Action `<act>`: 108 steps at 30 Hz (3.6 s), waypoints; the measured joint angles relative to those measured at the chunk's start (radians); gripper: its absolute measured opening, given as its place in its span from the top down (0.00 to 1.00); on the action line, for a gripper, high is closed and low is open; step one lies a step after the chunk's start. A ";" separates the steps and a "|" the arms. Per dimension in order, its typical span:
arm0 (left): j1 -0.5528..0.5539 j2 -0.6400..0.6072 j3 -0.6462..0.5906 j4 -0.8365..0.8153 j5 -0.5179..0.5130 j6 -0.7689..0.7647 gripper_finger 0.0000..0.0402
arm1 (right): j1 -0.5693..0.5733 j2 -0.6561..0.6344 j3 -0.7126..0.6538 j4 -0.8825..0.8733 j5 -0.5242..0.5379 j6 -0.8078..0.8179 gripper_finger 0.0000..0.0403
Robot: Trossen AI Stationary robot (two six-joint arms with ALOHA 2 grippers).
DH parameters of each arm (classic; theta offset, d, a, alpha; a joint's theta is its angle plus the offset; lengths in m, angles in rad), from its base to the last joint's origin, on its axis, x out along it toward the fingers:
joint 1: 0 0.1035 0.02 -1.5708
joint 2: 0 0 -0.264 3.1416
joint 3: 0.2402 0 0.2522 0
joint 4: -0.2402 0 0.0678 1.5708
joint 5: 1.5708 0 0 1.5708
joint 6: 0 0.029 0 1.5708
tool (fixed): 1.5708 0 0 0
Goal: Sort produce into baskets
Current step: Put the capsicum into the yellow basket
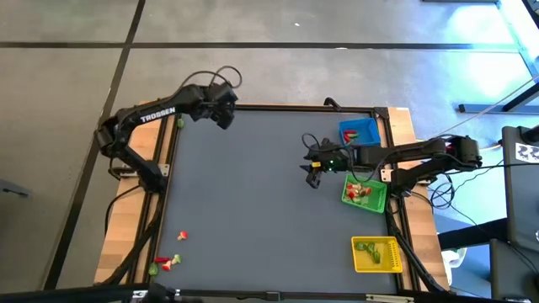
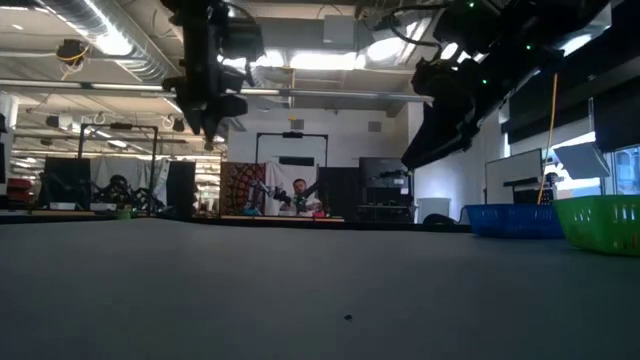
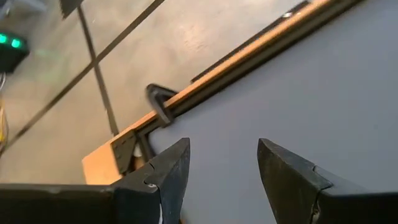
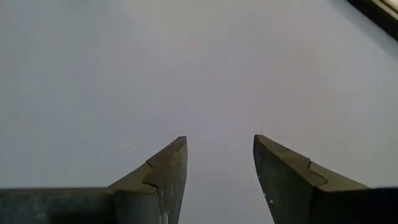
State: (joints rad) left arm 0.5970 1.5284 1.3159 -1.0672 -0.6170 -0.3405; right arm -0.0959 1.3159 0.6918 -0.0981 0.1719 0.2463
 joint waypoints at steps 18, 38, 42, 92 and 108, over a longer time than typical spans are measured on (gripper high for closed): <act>0.327 0.091 -0.119 -0.102 0.083 -0.092 0.54 | 0.006 0.018 0.000 0.000 0.000 0.011 0.55; 0.371 0.347 -0.138 -0.077 -0.049 -0.129 0.54 | 0.004 0.018 0.000 0.098 0.000 -0.043 0.55; 0.371 0.395 -0.138 -0.085 -0.075 -0.138 0.54 | 0.004 0.018 0.000 0.097 0.000 -0.043 0.55; 0.005 0.079 -0.123 -0.060 0.071 0.183 0.99 | 0.005 -0.048 0.000 0.099 -0.192 0.035 0.55; -0.451 -0.165 -0.129 0.452 0.391 0.188 0.98 | 0.005 -0.035 0.000 0.389 -0.234 0.091 0.36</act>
State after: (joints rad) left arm 0.1463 1.3632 1.1866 -0.6147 -0.2261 -0.1527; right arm -0.0910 1.2804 0.6922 0.2906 -0.0624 0.3374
